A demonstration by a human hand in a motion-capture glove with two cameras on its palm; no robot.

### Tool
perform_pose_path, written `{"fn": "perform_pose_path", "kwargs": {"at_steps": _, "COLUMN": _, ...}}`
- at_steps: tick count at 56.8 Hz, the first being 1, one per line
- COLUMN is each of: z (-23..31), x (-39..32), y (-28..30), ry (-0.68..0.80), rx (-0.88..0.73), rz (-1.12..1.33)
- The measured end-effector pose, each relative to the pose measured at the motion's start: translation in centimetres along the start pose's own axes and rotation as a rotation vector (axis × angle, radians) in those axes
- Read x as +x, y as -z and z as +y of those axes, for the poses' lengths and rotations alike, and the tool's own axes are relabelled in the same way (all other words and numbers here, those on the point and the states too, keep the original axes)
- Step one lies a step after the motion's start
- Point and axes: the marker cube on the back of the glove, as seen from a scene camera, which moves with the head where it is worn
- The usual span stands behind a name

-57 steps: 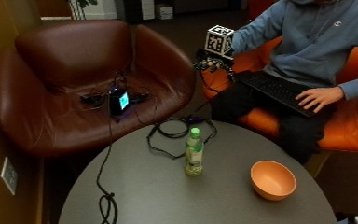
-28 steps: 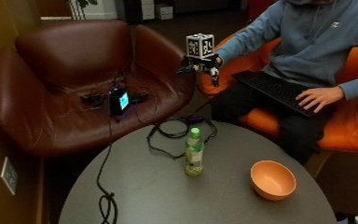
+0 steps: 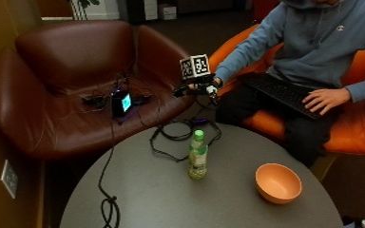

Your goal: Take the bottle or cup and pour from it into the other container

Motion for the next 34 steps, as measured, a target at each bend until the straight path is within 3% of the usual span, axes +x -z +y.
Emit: {"fn": "perform_pose_path", "kwargs": {"at_steps": 34, "z": -6.4, "x": -3.2, "y": -10.6, "ry": -0.035, "rx": -0.083, "rz": -0.252}}
